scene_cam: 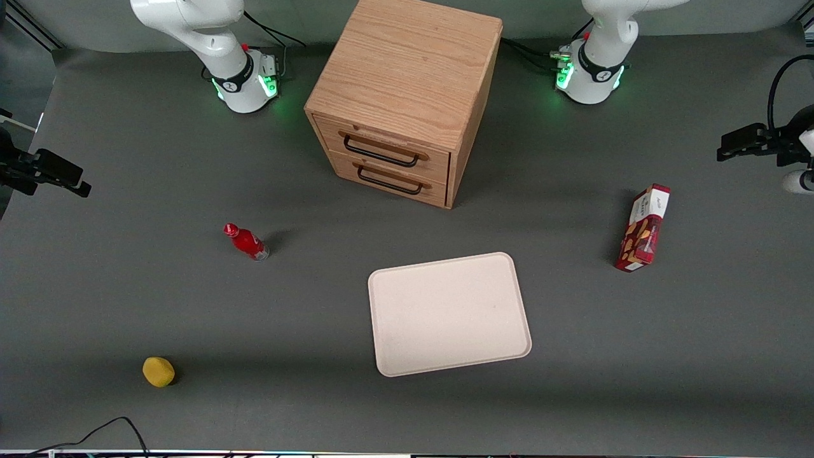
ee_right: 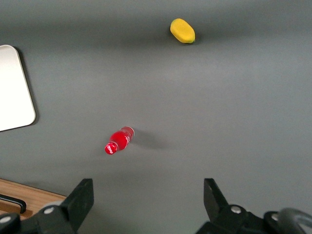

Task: Place red cookie box on tray
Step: 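Move the left gripper down toward the upright red plaid cookie box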

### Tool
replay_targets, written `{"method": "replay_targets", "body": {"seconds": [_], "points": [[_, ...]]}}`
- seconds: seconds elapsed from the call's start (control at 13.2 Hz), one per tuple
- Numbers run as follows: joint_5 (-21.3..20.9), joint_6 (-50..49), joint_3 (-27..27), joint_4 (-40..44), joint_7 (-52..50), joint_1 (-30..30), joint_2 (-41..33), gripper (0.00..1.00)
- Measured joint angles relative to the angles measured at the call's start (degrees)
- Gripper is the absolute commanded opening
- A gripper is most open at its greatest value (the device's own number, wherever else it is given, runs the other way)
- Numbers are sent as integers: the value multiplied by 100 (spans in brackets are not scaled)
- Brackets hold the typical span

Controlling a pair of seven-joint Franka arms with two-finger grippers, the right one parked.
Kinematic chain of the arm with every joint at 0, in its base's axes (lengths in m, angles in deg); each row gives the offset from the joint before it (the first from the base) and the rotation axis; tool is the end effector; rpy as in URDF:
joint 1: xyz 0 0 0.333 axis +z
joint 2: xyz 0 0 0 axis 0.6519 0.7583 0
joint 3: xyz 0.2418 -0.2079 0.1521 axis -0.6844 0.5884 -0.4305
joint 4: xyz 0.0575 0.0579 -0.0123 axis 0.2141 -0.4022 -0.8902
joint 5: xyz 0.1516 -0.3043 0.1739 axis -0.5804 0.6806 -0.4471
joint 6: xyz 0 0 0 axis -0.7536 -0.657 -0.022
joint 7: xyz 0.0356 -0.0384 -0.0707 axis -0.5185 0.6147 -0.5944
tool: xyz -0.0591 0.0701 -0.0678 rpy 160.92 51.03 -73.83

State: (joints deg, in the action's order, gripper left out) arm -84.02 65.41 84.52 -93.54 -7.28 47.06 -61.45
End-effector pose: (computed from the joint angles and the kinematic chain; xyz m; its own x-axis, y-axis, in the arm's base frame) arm 0.5308 0.0253 0.6422 0.9668 -0.1150 -0.2283 -0.1131 -0.9934 0.0217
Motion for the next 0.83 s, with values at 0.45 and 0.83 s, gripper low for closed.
{"method": "replay_targets", "body": {"seconds": [0.45,0.83], "points": [[118,-20,-181,-27,-20,19,71,100],[101,1439,-409,-1533,1004,47,201,100]]}}
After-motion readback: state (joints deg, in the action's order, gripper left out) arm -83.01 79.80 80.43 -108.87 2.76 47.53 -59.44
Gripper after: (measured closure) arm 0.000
